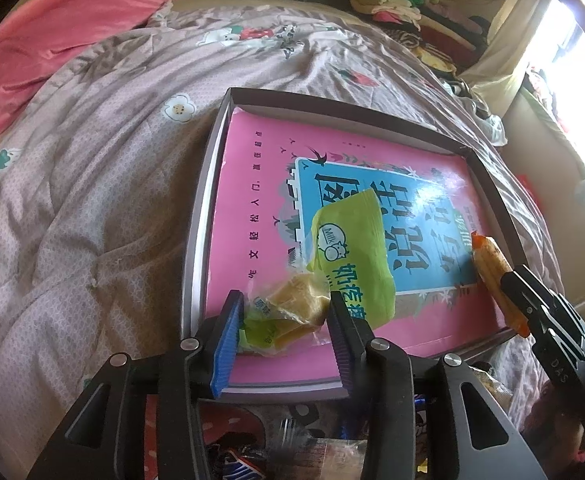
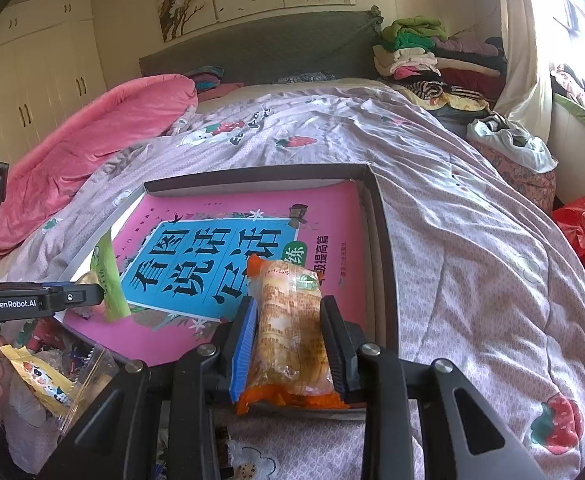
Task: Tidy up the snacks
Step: 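Open the left tool over the tray while the right tool releases the bread pack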
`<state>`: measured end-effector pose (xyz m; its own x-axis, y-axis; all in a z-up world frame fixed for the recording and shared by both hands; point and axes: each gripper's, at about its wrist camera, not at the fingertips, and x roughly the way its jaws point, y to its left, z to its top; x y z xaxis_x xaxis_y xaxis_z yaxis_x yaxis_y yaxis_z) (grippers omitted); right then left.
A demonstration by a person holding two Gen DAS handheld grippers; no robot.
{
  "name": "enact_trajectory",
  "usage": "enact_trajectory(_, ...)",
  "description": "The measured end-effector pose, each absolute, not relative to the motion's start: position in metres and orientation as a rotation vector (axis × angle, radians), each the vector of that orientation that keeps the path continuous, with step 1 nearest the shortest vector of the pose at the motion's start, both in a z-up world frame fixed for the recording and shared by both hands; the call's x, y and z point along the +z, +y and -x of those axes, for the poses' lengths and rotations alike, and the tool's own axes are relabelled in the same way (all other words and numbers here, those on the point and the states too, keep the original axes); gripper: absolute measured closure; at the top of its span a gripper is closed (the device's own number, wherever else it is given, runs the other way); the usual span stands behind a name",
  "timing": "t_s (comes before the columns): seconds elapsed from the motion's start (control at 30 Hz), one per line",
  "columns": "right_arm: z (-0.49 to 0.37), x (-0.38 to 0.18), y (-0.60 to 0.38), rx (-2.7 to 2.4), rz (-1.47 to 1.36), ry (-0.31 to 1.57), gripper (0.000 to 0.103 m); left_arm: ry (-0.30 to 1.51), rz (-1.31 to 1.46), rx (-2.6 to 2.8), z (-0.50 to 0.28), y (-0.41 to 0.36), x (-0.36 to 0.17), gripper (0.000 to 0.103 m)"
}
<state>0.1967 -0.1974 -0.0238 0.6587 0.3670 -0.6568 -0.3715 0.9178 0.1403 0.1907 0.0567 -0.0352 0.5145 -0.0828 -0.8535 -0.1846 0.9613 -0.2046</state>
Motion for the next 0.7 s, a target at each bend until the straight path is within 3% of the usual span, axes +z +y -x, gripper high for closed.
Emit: enact_trajectory(0.7, -0.195, -0.024, -0.201, 0.401, -0.006, 0.751, 0.062, 0.993, 0.291, 0.055, -0.185, 0.060, -0.023, 0.042)
